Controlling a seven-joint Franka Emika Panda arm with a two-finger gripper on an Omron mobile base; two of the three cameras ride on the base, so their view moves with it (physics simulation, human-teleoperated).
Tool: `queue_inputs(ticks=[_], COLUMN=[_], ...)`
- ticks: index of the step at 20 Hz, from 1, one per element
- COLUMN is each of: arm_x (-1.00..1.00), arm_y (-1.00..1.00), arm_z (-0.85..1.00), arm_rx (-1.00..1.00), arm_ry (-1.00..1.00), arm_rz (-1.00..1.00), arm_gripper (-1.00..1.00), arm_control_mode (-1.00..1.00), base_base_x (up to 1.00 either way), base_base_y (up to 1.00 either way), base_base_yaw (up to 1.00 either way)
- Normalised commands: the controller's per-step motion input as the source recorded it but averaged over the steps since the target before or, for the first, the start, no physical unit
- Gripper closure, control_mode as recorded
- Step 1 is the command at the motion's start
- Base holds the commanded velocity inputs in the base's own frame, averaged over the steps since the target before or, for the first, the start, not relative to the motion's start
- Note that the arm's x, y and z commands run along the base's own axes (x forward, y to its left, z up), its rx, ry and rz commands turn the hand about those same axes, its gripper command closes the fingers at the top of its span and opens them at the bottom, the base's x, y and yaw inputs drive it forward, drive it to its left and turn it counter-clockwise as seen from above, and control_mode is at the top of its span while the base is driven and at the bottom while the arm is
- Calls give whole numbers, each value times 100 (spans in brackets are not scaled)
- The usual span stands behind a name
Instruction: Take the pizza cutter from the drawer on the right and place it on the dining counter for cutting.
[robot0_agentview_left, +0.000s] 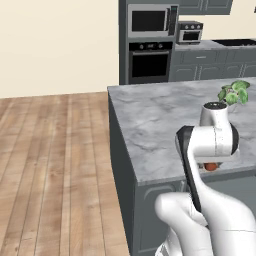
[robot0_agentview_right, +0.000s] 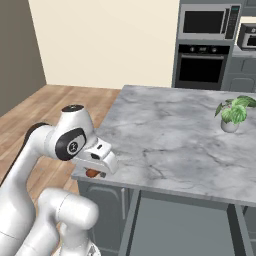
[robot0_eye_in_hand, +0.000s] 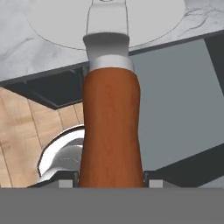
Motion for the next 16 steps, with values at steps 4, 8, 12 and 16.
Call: queue_inputs(ticks=[4, 8, 12, 16], arm_x=[20, 24, 23, 36], arm_y=[40, 31, 21, 24], arm_z=[13, 3, 1, 0], arm_rx=[0, 0, 2, 9], arm_ry=[0, -1, 0, 0], arm_rz=[-5, 0, 0, 12], arm_gripper=[100, 100, 100, 100], arm_control_mode=[-100, -100, -100, -100], base_base_x=[0, 0, 0, 0], base_base_y=[0, 0, 0, 0], base_base_yaw=[0, 0, 0, 0])
